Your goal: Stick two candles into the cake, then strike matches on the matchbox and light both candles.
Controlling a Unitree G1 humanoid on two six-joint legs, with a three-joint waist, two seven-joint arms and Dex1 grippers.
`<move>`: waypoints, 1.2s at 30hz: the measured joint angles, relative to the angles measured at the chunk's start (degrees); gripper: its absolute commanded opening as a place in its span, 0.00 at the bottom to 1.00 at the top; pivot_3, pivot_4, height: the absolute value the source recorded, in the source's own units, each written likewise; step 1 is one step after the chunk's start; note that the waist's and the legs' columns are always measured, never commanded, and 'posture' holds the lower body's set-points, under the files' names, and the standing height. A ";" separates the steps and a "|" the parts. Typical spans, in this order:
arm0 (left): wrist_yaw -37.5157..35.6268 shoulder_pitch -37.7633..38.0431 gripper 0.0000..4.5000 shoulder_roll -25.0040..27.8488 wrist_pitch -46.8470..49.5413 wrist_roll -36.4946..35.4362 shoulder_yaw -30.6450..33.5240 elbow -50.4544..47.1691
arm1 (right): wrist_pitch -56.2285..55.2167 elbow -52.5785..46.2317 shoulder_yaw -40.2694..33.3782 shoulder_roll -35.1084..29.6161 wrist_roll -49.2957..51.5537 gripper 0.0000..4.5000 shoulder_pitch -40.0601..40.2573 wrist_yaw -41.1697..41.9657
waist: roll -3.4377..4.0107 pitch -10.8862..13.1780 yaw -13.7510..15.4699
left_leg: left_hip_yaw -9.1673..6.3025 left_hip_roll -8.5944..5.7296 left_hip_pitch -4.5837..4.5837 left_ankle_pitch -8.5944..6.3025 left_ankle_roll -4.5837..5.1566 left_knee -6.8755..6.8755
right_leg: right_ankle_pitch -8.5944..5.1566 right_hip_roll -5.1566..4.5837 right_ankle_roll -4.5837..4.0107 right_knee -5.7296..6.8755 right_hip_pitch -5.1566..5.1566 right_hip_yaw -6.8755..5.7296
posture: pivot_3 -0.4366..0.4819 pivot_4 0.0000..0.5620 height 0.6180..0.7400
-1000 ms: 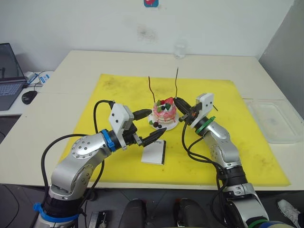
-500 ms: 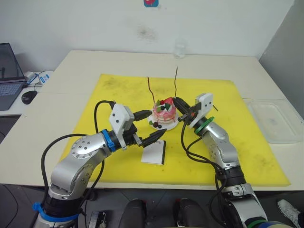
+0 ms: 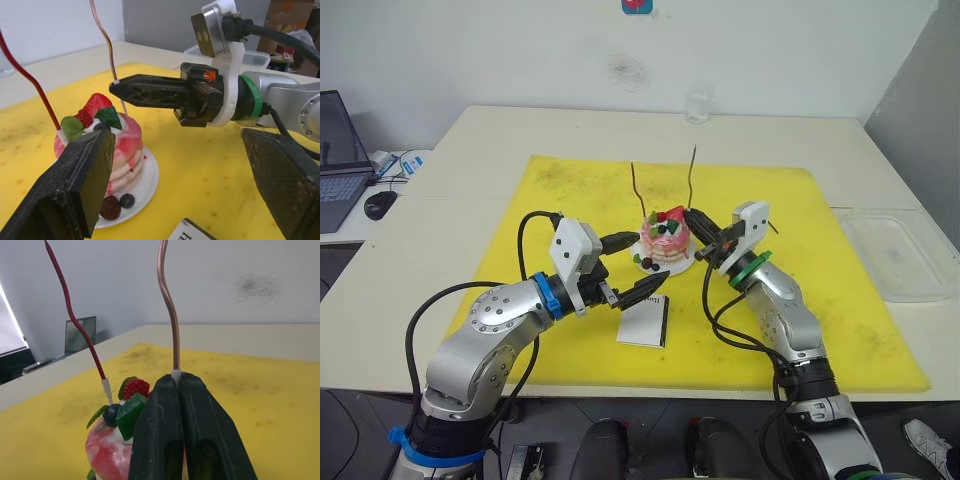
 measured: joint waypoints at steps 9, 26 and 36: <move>-0.77 0.00 1.00 0.00 0.20 -0.10 0.00 0.00 | 2.37 -0.78 -0.28 0.43 1.53 0.01 0.00 -0.20 | 0.00 0.00 0.00 | 0.01 0.02 -0.01 0.00 0.00 -0.03 | -0.01 -0.01 -0.01 -0.05 -0.01 0.00 | 0.48 0.27 1.00; -0.94 0.04 1.00 0.00 0.95 -0.20 0.00 -0.10 | -1.30 0.53 -0.47 -0.06 -0.64 0.01 -1.09 -2.30 | 0.01 0.01 -0.01 | 0.02 0.03 -0.06 -0.01 0.00 -0.07 | -0.01 -0.01 -0.02 -0.14 -0.03 -0.01 | 0.48 0.27 1.00; -0.98 0.04 1.00 0.00 0.97 -0.30 0.00 -0.45 | -1.04 0.53 0.06 0.13 0.04 0.01 -1.00 -2.00 | 0.02 0.02 -0.01 | 0.02 0.03 -0.07 -0.01 0.00 -0.08 | -0.01 -0.03 -0.02 -0.17 -0.04 -0.01 | 0.48 0.27 1.00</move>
